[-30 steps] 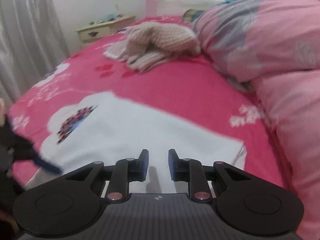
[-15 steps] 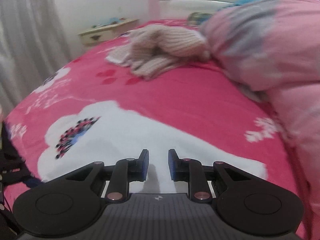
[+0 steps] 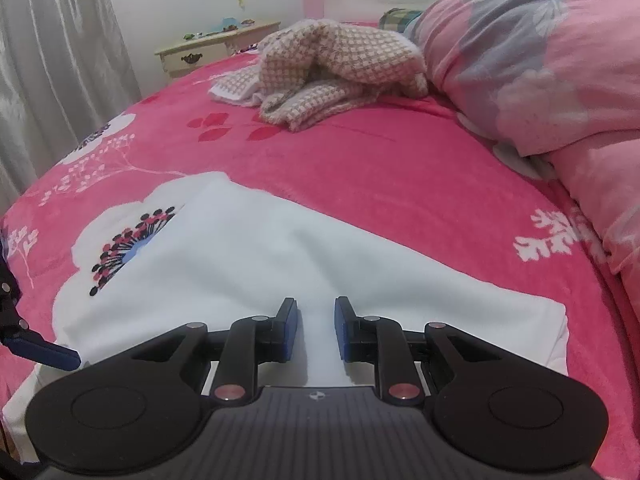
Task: Fold clothes
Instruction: 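Move both open grippers back to the white shirt's folded end, then grasp the white shirt end with the right gripper while the left gripper grasps it too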
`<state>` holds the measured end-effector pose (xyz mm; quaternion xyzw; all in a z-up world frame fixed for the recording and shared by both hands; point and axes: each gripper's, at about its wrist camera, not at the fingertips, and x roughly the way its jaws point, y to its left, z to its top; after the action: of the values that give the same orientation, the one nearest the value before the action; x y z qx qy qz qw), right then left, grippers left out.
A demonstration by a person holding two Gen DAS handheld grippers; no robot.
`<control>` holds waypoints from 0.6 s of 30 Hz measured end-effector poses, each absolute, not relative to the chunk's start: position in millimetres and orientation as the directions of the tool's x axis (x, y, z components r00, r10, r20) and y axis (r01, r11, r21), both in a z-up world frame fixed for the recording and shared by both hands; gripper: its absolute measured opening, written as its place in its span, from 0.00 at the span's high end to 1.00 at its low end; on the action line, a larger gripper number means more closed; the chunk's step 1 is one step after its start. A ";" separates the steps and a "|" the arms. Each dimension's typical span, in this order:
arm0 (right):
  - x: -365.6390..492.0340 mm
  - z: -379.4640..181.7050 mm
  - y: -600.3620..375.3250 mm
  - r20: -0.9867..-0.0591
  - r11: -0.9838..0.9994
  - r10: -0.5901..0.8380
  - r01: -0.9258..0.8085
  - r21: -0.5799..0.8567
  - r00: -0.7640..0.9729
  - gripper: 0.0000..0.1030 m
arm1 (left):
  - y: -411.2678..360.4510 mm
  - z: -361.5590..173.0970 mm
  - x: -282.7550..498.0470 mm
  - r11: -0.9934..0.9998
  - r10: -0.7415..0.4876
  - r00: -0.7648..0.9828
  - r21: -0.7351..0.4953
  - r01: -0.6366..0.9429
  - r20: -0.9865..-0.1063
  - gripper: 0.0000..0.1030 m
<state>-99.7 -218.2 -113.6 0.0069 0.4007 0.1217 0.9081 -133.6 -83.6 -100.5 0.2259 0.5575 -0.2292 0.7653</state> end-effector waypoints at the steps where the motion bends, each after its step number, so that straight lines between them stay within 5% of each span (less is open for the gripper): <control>1: -99.9 -113.9 -218.3 -0.725 0.970 0.227 -0.215 0.111 0.651 0.80 | -84.1 -100.4 -134.0 0.793 -0.096 0.276 0.094 0.602 -0.956 0.28; 18: -104.0 -115.0 -221.7 -0.712 0.968 0.238 -0.218 0.121 0.661 0.78 | -91.7 -98.6 -138.3 0.791 -0.022 0.320 0.179 0.584 -0.947 0.26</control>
<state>-104.0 -221.7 -115.0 0.0127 0.3922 0.1253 0.9112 -138.3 -91.7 -98.6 0.2561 0.5491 -0.1967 0.7708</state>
